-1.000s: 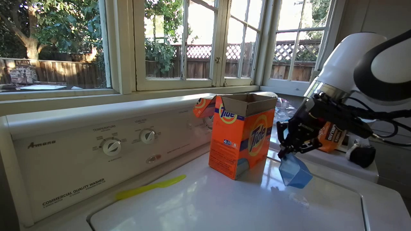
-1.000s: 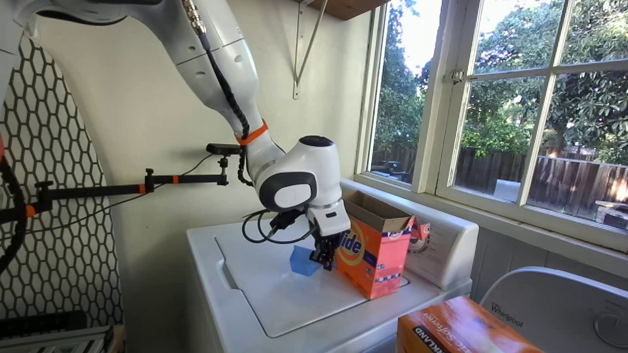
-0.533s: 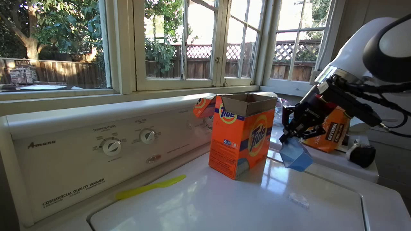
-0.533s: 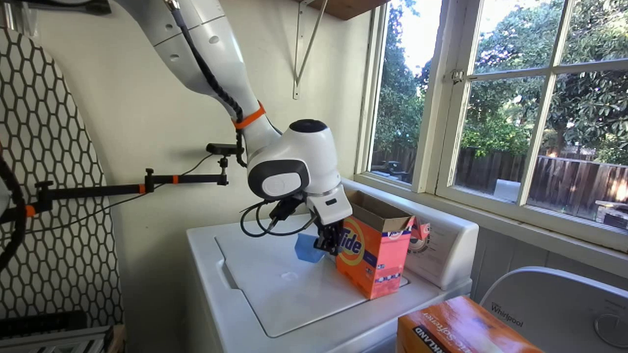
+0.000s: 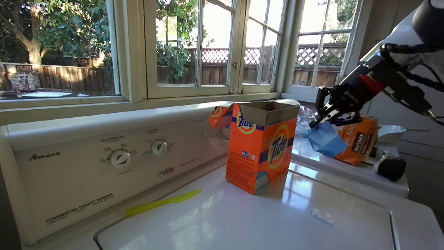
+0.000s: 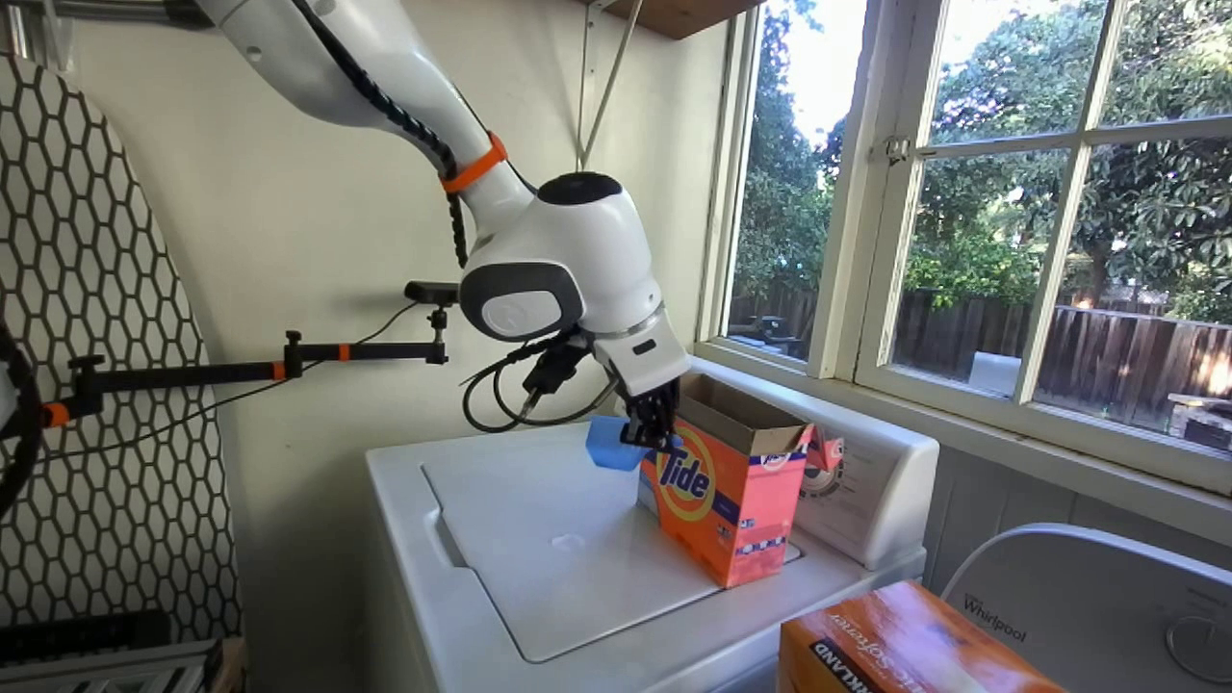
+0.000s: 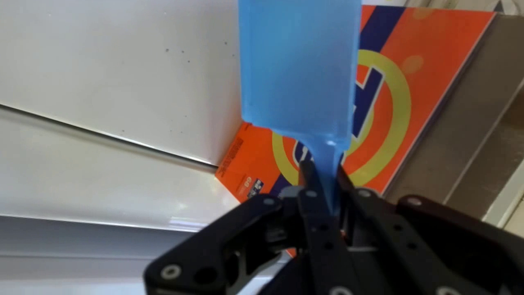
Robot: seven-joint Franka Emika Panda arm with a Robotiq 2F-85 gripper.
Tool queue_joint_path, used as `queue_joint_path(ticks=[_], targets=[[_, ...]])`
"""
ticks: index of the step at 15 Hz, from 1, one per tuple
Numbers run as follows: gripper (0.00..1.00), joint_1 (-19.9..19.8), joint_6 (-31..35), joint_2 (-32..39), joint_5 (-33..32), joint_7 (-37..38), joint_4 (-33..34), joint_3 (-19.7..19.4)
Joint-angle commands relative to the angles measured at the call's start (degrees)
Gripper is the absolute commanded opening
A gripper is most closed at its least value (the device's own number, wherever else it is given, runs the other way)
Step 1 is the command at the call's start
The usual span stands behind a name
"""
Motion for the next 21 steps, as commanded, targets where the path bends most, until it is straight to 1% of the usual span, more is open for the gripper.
queue_joint_path(ticks=[1,11,15,21], targets=[[0.03,0.6,0.0,-4.5,5.4,-4.5,-1.8,-0.3],[0.03,2.5,0.8,-7.0,10.5,-8.3,1.0,-0.1],[0.03,2.8,0.9,-6.9,9.8,-7.6,2.7,0.1],[0.03,2.6,3.5,-5.9,8.7,-6.4,5.9,0.6]])
